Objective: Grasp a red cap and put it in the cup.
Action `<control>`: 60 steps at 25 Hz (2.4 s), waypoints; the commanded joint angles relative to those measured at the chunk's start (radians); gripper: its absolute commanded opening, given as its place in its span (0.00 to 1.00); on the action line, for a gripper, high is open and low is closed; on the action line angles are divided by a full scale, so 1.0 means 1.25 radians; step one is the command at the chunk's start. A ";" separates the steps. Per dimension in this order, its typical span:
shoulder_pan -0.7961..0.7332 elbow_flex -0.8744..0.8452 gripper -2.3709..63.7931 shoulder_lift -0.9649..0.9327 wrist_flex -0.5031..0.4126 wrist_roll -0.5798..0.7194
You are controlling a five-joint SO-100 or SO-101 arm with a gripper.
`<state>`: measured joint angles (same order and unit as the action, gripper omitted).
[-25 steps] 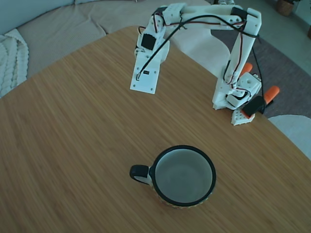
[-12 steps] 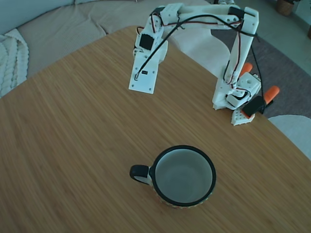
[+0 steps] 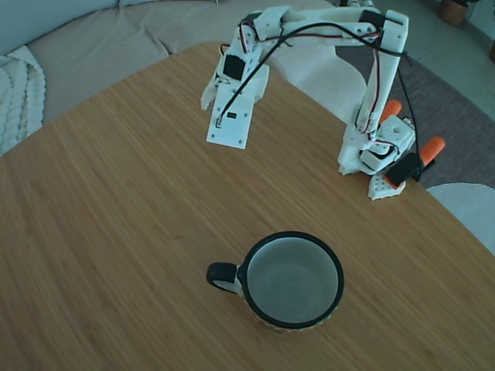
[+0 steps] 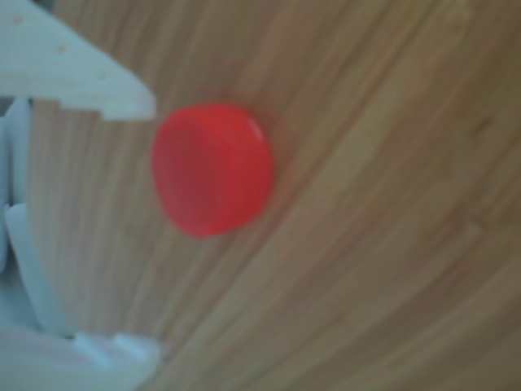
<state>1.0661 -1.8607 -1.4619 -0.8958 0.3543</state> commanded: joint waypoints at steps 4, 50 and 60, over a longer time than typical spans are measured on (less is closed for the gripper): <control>0.000 0.037 0.67 -0.007 0.000 -0.005; -0.005 0.037 0.67 0.047 -0.006 0.037; -0.005 0.020 0.67 0.049 -0.006 0.037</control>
<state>1.0615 -1.8577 -1.3929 -0.8958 0.3958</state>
